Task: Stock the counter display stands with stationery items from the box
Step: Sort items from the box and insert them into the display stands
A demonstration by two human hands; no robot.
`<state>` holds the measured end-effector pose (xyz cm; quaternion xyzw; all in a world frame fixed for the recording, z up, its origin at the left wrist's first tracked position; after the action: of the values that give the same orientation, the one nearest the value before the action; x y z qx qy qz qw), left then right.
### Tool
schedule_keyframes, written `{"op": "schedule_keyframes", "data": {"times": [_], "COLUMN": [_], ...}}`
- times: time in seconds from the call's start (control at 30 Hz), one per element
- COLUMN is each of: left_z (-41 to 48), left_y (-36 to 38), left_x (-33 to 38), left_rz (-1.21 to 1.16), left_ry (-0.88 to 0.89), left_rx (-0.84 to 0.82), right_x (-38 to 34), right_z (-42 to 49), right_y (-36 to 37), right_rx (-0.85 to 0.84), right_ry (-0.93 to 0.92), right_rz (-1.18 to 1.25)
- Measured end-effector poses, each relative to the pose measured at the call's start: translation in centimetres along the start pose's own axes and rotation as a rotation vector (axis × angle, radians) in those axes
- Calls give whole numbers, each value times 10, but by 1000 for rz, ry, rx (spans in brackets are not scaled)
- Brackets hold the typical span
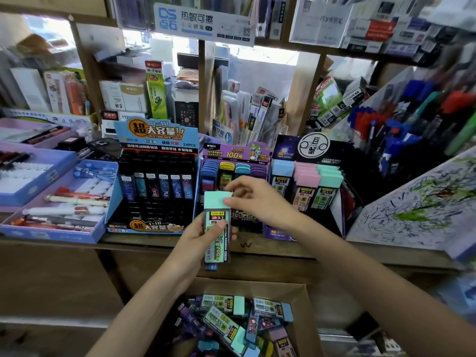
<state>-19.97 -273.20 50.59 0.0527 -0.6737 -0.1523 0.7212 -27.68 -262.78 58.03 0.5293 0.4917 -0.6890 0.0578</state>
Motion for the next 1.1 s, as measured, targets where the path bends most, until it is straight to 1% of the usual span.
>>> {"op": "schedule_keyframes", "data": {"times": [0.13,0.23,0.33,0.4,0.5,0.63,0.77,0.87,0.97,1.1], "left_z": [6,12,19,23,24,27,27,26,25,24], "left_y": [15,24,26,30,37,44,49,51,52,55], "left_x": [-8,-18,-28,-31,-31,-33,-36,-36,-36,-35], "left_rz": [32,55,95,109,144,179,199,199,202,211], "left_ry": [-28,-71,-115,-118,-109,-110,-114,-119,-122,-126], "left_rx": [-33,-23,15,6,-3,2,8,20,30,26], "right_x": [17,30,41,45,54,66,73,77,82,84], "right_z": [-18,-37,-64,-83,-107,-125,-121,-111,-107,-106], "right_y": [-4,-27,-72,-104,-146,-178,-177,-167,-162,-163], "right_rx": [1,9,149,247,359,490,499,453,412,385], "right_ry": [41,79,76,81,125,148,146,155,169,167], "right_rz": [139,205,274,219,27,-144,-269,-364,-389,-344]}}
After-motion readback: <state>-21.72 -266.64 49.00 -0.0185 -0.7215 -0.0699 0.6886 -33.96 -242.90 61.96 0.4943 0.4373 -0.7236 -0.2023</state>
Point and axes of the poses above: each hand's wrist, its own z-axis towards the middle knuckle, its own y-axis out of the palm, x = y × z, the point moved 6 cm from there along z, towards the middle knuckle, and after that the axes turned 12 degrees about -x, right-handed, at the moved point
